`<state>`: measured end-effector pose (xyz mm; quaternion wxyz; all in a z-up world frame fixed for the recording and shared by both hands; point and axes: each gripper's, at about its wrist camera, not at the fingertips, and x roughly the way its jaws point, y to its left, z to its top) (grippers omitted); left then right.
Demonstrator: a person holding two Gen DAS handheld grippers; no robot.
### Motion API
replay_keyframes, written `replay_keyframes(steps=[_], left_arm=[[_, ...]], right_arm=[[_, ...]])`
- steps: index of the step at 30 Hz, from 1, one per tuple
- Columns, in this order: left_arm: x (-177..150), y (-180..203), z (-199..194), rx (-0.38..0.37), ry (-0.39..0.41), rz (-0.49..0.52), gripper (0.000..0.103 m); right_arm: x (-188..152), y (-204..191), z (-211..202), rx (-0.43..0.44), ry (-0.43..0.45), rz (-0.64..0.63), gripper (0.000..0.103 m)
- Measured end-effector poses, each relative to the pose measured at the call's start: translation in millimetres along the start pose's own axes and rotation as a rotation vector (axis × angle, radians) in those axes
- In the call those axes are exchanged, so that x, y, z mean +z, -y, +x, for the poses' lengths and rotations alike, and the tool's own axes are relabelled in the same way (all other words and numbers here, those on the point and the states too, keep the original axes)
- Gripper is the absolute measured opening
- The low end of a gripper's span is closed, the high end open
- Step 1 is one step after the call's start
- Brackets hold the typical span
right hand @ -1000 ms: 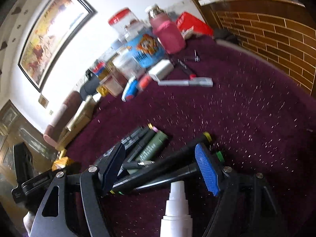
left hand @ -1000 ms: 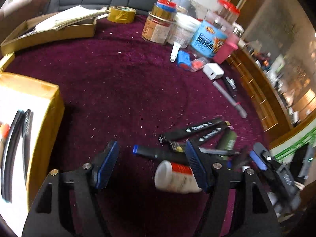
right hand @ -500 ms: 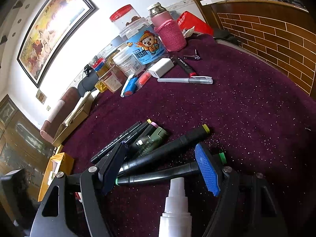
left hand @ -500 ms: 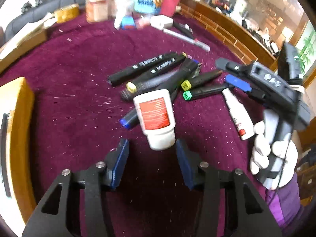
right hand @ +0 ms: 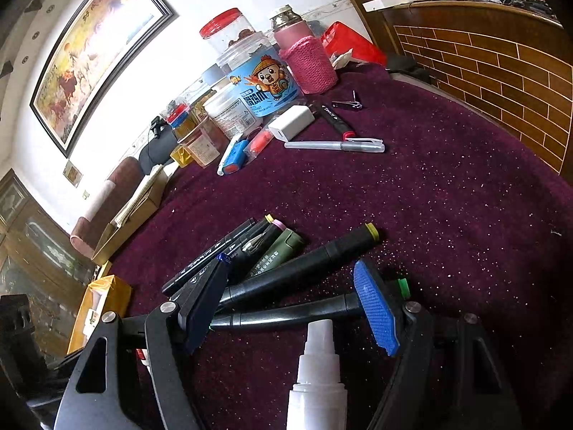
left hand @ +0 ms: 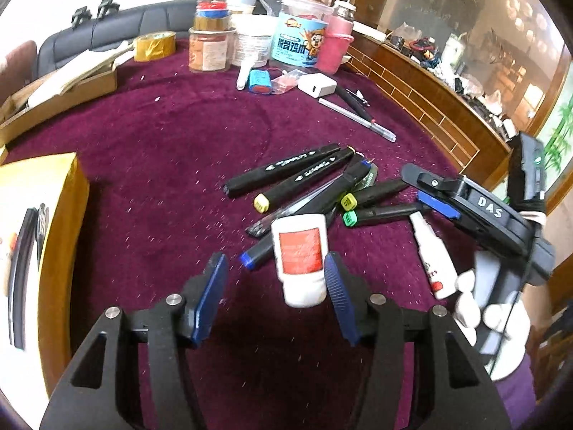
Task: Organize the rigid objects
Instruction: 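Grasp the white jar with red label using the left gripper, then grasp the white spray bottle with the right gripper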
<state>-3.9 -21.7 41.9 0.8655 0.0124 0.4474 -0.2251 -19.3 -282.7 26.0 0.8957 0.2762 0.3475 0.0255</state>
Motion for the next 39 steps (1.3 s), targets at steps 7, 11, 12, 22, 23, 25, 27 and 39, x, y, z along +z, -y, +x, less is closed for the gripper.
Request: replay_keyframes(steps=[7, 11, 12, 22, 23, 25, 27, 39], left_arm=[[3.6, 26.3, 19.3, 0.084, 0.019, 0.1, 0.035], [-0.9, 30.3, 14.5, 0.076, 0.036, 0.127, 0.034], [-1.3, 28.5, 11.2, 0.064, 0.037, 0.111, 0.034], [-21.2, -8.3, -55.9, -0.11, 0.151, -0.073, 0.032], [-24.8, -11.9, -61.9, -0.123, 0.164, -0.09, 0.032], [-30.6, -19.9, -72.6, -0.144, 0.184, -0.12, 0.032], [-35.9, -27.1, -83.3, -0.163, 0.199, -0.145, 0.032], [-63.9, -76.9, -119.6, -0.198, 0.258, -0.253, 0.032]], right_arm=[[0.1, -0.1, 0.2, 0.001, 0.001, 0.002, 0.069], [0.3, -0.2, 0.4, 0.001, 0.0, 0.001, 0.069], [0.3, -0.2, 0.7, 0.001, 0.0, 0.001, 0.069], [1.9, 1.6, 1.9, 0.027, 0.004, 0.021, 0.069], [2.0, 2.5, 1.9, 0.03, 0.005, 0.024, 0.069], [1.9, 3.1, 2.2, 0.039, 0.007, 0.033, 0.069], [2.8, 4.8, 2.2, 0.049, 0.002, 0.043, 0.069], [-32.0, -32.9, -22.8, -0.162, -0.178, -0.256, 0.062]])
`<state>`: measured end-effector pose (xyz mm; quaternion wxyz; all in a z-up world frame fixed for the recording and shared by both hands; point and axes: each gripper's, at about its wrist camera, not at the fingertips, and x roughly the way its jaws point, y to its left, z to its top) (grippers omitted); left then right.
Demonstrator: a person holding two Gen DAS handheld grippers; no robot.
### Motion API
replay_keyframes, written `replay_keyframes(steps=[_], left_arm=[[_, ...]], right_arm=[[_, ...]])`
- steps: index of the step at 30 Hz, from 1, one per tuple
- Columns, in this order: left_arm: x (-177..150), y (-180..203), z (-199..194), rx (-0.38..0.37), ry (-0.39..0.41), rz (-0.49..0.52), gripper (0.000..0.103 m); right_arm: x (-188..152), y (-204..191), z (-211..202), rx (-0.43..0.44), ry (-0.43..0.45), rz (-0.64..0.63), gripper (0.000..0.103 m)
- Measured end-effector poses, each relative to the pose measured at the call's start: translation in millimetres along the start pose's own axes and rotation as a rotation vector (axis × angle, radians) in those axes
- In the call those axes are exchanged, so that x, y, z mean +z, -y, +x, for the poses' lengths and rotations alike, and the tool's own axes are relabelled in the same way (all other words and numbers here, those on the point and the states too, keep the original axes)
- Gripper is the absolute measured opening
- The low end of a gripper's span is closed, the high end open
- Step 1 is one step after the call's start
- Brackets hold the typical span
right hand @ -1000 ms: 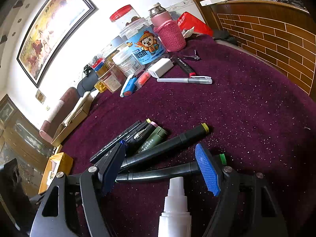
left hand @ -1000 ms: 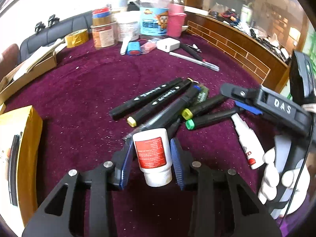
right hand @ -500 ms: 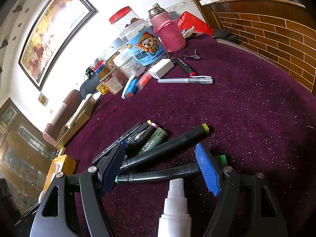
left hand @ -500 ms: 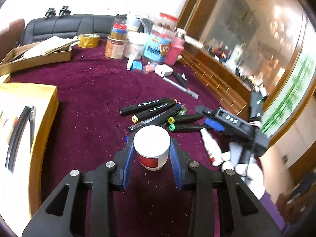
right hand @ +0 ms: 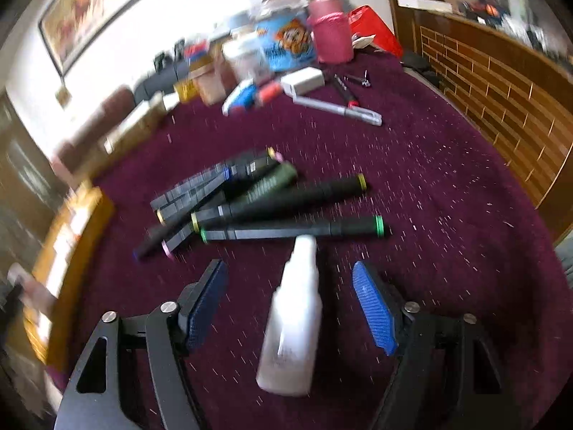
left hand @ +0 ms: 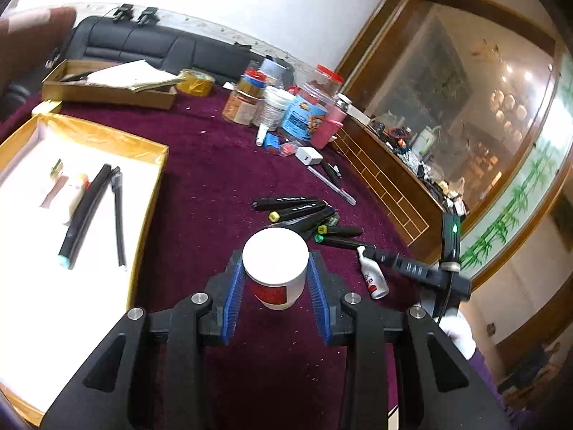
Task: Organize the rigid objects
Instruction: 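Grasp the white spray bottle with the right gripper, then lower jar and spray bottle into the white tray and open both grippers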
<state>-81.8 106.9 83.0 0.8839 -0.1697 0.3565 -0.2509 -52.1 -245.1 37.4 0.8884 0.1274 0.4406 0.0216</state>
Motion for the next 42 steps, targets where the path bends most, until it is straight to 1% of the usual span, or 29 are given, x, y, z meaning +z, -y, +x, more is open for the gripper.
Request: replay_keyframes(steps=[2, 3, 4, 5, 7, 9, 10, 12, 13, 16, 18, 20, 23, 25, 28, 31, 34, 38, 42], left_arm=[[-0.2, -11.7, -7.3, -0.002, 0.008, -0.032, 0.032], [-0.3, -17.7, -11.8, -0.002, 0.011, -0.047, 0.032], [-0.1, -23.9, -17.3, 0.001, 0.017, -0.063, 0.032], [0.7, -32.2, -24.7, 0.008, 0.025, -0.082, 0.032], [2.2, -45.0, -35.6, 0.016, 0.034, -0.106, 0.032], [4.8, -59.4, -50.1, 0.027, 0.047, -0.131, 0.032], [7.1, -66.4, -57.6, 0.036, 0.056, -0.137, 0.032], [14.2, -81.4, -73.5, 0.079, 0.075, -0.138, 0.032], [16.5, -87.6, -78.3, 0.101, 0.079, -0.139, 0.032], [28.2, -109.6, -87.7, 0.184, 0.064, -0.151, 0.032], [36.7, -124.5, -86.3, 0.25, 0.047, -0.152, 0.032], [40.2, -139.2, -84.2, 0.284, 0.032, -0.164, 0.032], [47.7, -161.7, -73.5, 0.318, -0.005, -0.196, 0.032], [53.2, -173.1, -63.7, 0.352, -0.031, -0.198, 0.032], [65.3, -191.3, -46.5, 0.414, -0.077, -0.194, 0.032], [75.6, -204.9, -35.6, 0.449, -0.115, -0.182, 0.032], [87.8, -214.2, -22.4, 0.49, -0.133, -0.167, 0.032], [99.4, -225.4, -7.4, 0.506, -0.146, -0.175, 0.033], [105.3, -228.1, 3.0, 0.522, -0.148, -0.166, 0.033]], right_arm=[[-8.2, -7.8, 1.7, -0.032, -0.023, -0.044, 0.046], [-12.3, -13.5, 5.5, -0.052, -0.041, -0.07, 0.042], [-15.4, -16.3, 7.5, -0.071, -0.05, -0.087, 0.031], [-18.6, -18.5, 10.1, -0.095, -0.06, -0.104, 0.027], [-21.3, -21.6, 9.9, -0.118, -0.053, -0.121, 0.026], [-22.8, -19.6, 6.7, -0.086, -0.052, -0.103, 0.026], [-23.7, -17.5, 4.5, -0.053, -0.053, -0.086, 0.026], [-25.1, -12.3, -1.7, 0.048, -0.054, -0.034, 0.026], [-25.6, -9.4, -5.6, 0.126, -0.056, 0.005, 0.026], [-23.3, -15.7, -13.7, 0.27, -0.053, 0.06, 0.026], [-21.8, -27.9, -17.5, 0.331, -0.054, 0.064, 0.026], [-15.9, -49.0, -18.4, 0.404, -0.065, 0.055, 0.026], [-8.5, -84.9, -16.4, 0.479, -0.088, 0.023, 0.026], [-4.5, -108.1, -12.5, 0.519, -0.109, 0.006, 0.026], [-0.7, -148.0, -2.7, 0.549, -0.143, -0.033, 0.026], [2.1, -186.5, 14.2, 0.56, -0.183, -0.059, 0.026], [4.7, -219.7, 34.7, 0.569, -0.224, -0.066, 0.027], [9.9, -257.5, 58.7, 0.569, -0.265, -0.068, 0.027], [17.9, -282.2, 75.4, 0.547, -0.28, -0.075, 0.027]])
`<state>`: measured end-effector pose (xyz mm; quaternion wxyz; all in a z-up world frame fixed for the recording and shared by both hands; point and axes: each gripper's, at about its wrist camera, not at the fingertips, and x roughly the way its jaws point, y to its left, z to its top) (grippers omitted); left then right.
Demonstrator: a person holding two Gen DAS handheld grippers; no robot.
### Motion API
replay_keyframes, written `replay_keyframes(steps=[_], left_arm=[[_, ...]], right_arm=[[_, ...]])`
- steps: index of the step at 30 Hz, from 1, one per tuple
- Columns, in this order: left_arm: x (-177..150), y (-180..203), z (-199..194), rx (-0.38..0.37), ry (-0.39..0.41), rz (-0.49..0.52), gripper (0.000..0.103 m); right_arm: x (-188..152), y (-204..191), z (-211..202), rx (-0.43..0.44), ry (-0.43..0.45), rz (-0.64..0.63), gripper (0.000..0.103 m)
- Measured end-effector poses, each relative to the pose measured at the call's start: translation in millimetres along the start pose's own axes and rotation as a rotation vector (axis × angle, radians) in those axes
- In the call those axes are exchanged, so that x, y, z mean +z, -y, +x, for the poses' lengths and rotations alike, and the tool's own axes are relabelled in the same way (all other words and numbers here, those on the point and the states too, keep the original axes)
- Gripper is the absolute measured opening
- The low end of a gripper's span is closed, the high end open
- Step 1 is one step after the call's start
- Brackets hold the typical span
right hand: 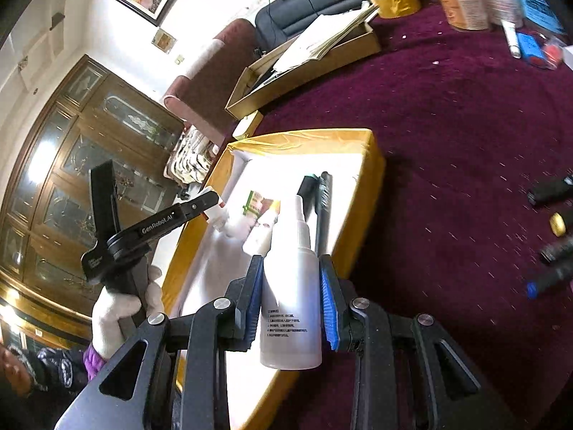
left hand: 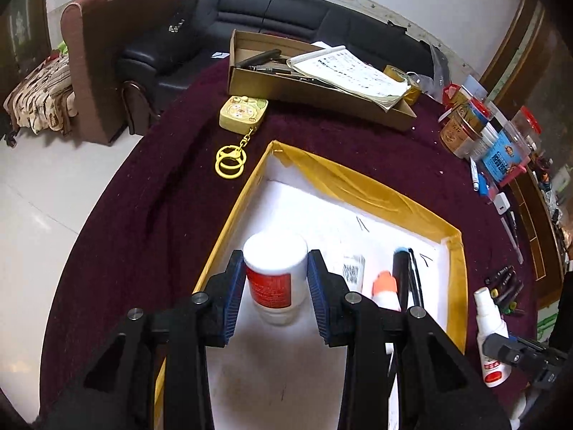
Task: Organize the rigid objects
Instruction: 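Lower jar and spray bottle into the white tray and open both grippers, then move both grippers back toward the pile of black markers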
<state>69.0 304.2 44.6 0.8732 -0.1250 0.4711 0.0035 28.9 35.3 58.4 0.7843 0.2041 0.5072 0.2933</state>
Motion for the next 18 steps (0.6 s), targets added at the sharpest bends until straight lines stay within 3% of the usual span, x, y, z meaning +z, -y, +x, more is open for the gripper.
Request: replay_keyframes(steps=[5, 9, 14, 18], left_arm=[[1.7, -3.5, 11.8, -0.04, -0.043, -0.046, 0.033], [-4.8, -10.7, -7.8, -0.083, -0.002, -0.079, 0.033], [-20.1, -17.6, -44.9, -0.178, 0.06, -0.132, 0.05], [-34.7, -18.5, -68.2, -0.229, 0.099, -0.142, 0.054]], right_arm=[[18.7, -12.5, 24.6, -0.067, -0.002, -0.009, 0.027], [30.1, -15.4, 39.7, -0.131, -0.003, -0.025, 0.027], [35.8, -14.1, 53.4, -0.209, 0.006, -0.04, 0.027], [37.7, -21.1, 56.9, -0.287, 0.044, -0.074, 0.027]])
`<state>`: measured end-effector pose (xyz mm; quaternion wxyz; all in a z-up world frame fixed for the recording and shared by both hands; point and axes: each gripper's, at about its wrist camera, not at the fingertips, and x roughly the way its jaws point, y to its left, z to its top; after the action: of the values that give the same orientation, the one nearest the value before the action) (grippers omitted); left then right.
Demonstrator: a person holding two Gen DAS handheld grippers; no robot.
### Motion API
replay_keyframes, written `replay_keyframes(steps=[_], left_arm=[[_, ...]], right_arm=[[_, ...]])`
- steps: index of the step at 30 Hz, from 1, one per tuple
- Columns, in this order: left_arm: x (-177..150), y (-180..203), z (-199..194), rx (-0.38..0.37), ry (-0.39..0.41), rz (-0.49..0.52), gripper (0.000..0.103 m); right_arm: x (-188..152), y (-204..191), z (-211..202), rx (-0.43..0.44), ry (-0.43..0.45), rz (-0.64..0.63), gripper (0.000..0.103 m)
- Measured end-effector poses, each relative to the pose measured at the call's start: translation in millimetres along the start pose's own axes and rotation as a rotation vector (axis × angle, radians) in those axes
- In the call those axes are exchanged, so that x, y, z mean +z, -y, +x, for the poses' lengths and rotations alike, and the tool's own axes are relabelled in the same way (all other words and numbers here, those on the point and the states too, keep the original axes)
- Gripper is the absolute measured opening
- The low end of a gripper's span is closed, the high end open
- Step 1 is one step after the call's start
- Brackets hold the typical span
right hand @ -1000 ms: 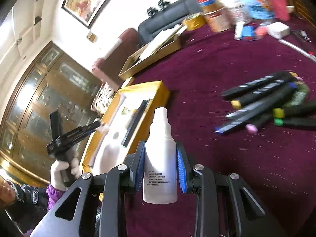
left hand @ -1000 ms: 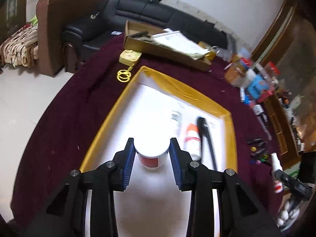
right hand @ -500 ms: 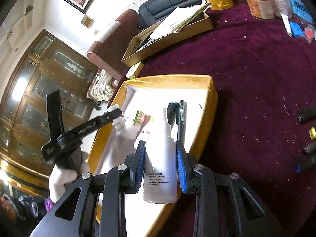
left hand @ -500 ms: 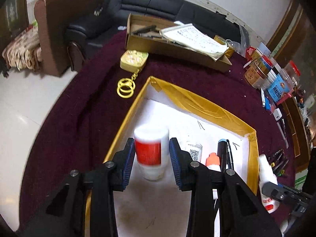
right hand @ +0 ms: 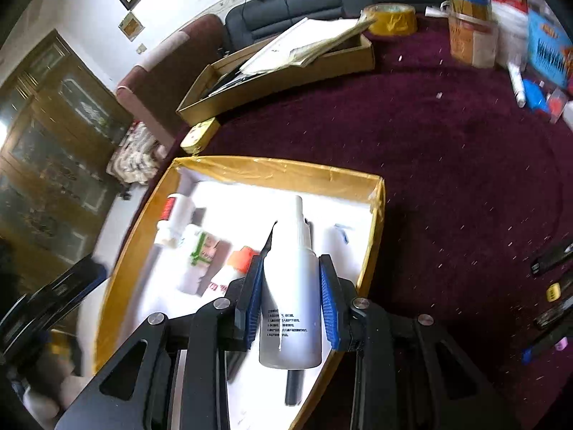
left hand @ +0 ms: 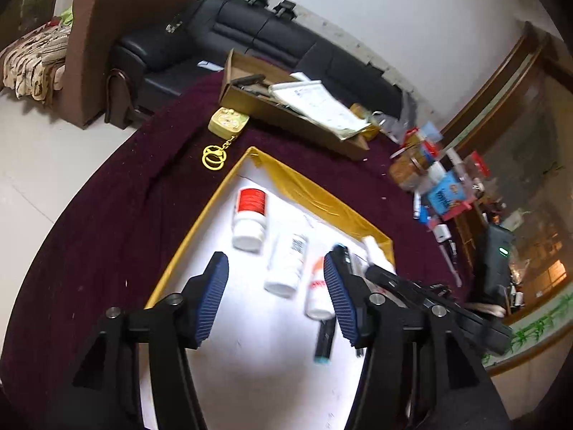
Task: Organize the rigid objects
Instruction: 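Move both grippers back toward the pile of black markers, then close the left gripper on the black markers and pick one out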
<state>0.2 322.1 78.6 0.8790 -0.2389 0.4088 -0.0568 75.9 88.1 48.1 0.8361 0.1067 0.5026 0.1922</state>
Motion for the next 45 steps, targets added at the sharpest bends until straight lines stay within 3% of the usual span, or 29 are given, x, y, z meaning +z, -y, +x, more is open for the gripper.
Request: replay_keyframes(steps=[3, 5, 11, 14, 19, 26, 30, 40, 45], left_arm=[[-10.2, 2.5, -13.7, -0.008, 0.029, 0.004, 0.055], [-15.6, 6.1, -19.7, -0.013, 0.042, 0.012, 0.055], [-33.3, 27.6, -39.7, -0.023, 0.082, 0.058, 0.059], [-44.1, 46.0, -47.1, -0.046, 0.089, 0.097, 0.062], [-62.1, 86.7, -43.0, -0.096, 0.065, 0.18, 0.065], [-97.7, 160.9, 0.8, -0.179, -0.104, 0.288, 0.066], [-117.5, 206.6, 31.3, -0.154, -0.147, 0.387, 0.066], [-136.8, 287.7, 109.7, -0.068, -0.155, 0.652, 0.066], [-121.4, 313.6, 147.5, -0.068, -0.147, 0.686, 0.065]], right_arm=[[-1.8, -3.0, -3.5, -0.029, 0.023, -0.025, 0.032], [-2.9, -3.7, -9.0, -0.036, 0.041, -0.036, 0.044], [-10.2, 13.0, -46.4, -0.005, 0.126, -0.02, 0.045], [-22.1, 33.6, -72.7, -0.015, 0.172, -0.019, 0.045], [-52.9, 104.2, -126.8, -0.101, 0.277, 0.04, 0.051], [-85.0, 228.1, -177.0, -0.184, 0.372, 0.291, 0.052], [-94.6, 280.0, -186.7, -0.202, 0.414, 0.37, 0.052], [-105.1, 323.3, -182.7, -0.072, 0.443, 0.488, 0.052], [-110.3, 333.0, -180.6, -0.026, 0.449, 0.525, 0.052]])
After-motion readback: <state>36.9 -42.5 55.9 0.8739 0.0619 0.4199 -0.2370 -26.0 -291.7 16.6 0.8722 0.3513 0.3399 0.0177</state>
